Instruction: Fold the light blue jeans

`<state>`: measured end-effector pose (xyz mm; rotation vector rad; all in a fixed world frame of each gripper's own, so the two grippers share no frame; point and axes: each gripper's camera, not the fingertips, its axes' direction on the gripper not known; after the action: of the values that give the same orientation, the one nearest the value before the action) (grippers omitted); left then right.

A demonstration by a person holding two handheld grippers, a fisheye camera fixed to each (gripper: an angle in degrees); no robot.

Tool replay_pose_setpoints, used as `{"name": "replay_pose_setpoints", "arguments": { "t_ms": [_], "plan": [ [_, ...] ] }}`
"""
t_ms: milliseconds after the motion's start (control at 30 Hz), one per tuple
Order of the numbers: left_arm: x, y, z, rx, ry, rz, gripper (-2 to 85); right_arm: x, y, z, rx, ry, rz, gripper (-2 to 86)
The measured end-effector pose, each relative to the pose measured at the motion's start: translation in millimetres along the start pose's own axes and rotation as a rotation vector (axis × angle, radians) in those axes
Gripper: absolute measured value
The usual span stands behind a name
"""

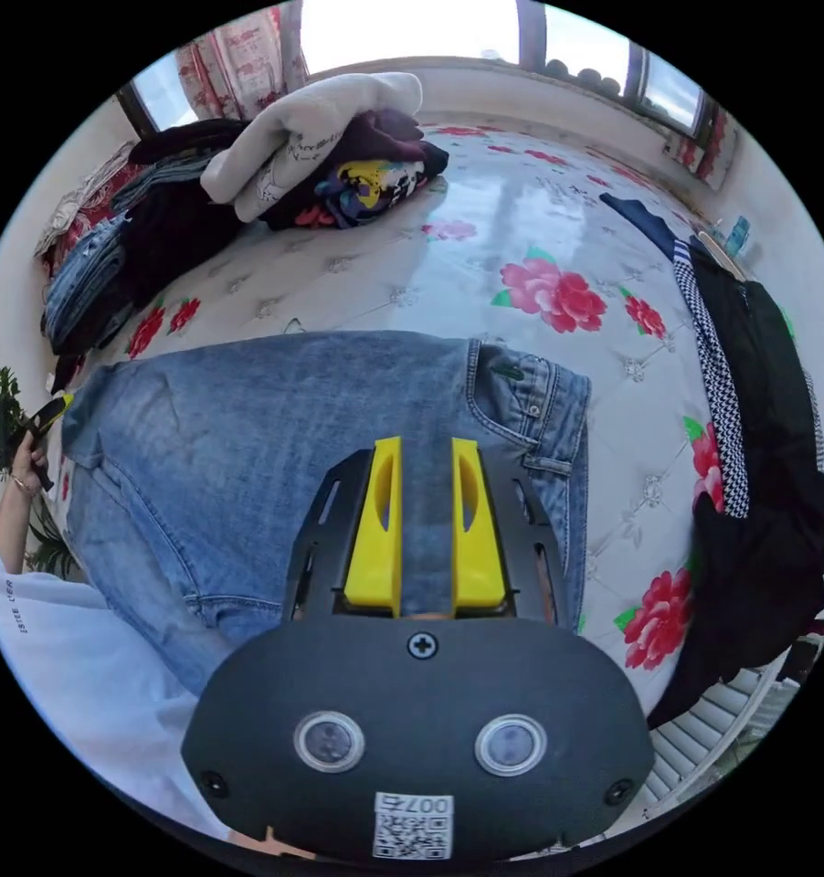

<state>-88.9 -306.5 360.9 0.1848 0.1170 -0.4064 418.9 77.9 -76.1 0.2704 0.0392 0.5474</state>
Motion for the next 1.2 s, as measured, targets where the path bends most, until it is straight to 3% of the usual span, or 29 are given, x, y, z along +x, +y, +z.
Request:
{"name": "replay_pose_setpoints", "arguments": {
  "t_ms": [67, 100, 133, 233, 400, 567, 667, 833, 1067, 1200],
  "plan": [
    [-6, -9, 31, -0.094, -0.086, -0.030, 6.0, -11, -9, 27, -0.063, 0.053, -0.034, 2.1],
    [-10, -10, 39, -0.125, -0.101, -0.045, 5.9, -17, -10, 24, 0.042, 0.101, -0.052, 1.5],
    [-15, -12, 55, -0.184, -0.137, -0.066, 5.7, -19, -14, 33, 0.022, 0.166, -0.047, 0.9],
    [-11, -20, 64, -0.126, -0.223, -0.009, 1.5, -19, -29, 39, 0.069, 0.208, -0.091, 0.2],
    [3, -62, 73, -0.040, -0.076, 0.017, -0.8, 9, -80, 55, 0.050, 0.323, -0.083, -0.2],
    [2, -86, 70, 0.011, 0.039, -0.129, -0.5, 40, -123, 46, 0.004, 0.249, 0.072, 0.0],
    [-10, -73, 47, -0.032, 0.088, -0.196, 1.5, 59, -112, 14, 0.058, 0.060, 0.174, 0.7],
    [-30, 7, -35, 0.012, 0.095, -0.208, 4.0, 83, -1, -71, 0.267, -0.175, 0.324, 5.4],
    [-90, 177, -145, -0.056, 0.012, -0.496, 6.4, 123, 201, -124, 0.201, -0.216, 0.719, 9.4],
    [-106, 218, -173, -0.064, 0.003, -0.564, 8.4, 143, 297, -135, 0.175, -0.267, 0.968, 9.6]
  ]
}}
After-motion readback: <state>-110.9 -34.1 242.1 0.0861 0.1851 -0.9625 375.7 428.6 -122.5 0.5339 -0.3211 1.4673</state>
